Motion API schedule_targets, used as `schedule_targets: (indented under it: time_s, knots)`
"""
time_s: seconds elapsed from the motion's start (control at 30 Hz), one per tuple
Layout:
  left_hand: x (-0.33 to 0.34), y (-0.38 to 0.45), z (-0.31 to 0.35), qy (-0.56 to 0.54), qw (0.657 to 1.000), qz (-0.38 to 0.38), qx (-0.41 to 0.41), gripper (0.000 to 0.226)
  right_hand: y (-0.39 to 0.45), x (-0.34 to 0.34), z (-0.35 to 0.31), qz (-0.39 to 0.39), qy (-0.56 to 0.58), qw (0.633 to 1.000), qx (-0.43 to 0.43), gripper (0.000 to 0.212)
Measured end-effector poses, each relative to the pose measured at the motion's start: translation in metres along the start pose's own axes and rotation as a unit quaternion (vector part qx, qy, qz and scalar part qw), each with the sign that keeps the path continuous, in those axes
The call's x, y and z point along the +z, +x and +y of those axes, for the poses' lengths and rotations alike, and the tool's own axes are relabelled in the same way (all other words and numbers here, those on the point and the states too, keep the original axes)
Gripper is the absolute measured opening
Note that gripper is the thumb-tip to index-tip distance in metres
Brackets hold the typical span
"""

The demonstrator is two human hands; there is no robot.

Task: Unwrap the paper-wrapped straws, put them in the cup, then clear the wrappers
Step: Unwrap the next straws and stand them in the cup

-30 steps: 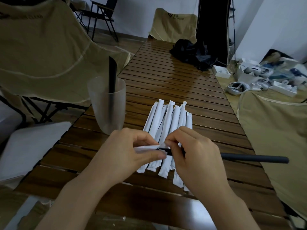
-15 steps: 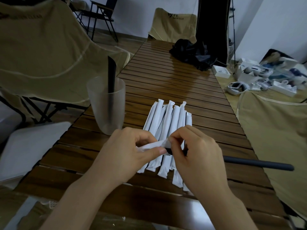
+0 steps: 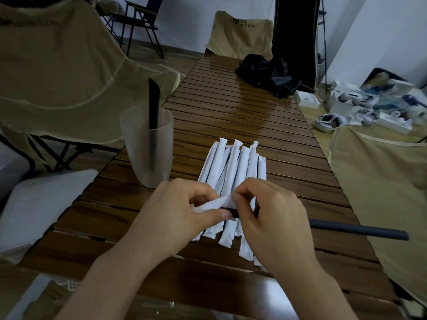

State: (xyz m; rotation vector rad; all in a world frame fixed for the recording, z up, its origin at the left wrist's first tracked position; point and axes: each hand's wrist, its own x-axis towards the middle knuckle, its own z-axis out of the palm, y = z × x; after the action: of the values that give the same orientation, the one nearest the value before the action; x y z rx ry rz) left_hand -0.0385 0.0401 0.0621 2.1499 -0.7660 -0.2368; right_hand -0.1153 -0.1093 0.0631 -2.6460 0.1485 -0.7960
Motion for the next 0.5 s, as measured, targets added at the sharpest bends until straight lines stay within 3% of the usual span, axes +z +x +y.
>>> schedule_targets:
  time_s: [0.13,0.3,0.5]
  knots:
    - [0.0002,-0.0003,0.0005,-0.019,1.0,-0.004,0.0,0.022,0.0005,-0.0009,-0.0006,-0.01,0.002,1.0,-0.002,0.011]
    - [-0.0005,0.0006,0.0007,-0.047,0.999,-0.008,-0.001,0.043,0.0027,-0.0047,0.0007,-0.052,-0.004,0.997,-0.048,0.015]
    - [0.0028,0.0022,-0.002,-0.01,1.0,-0.003,-0.013,0.021,0.0047,0.0012,0.0023,-0.007,-0.035,0.998,-0.056,0.012]
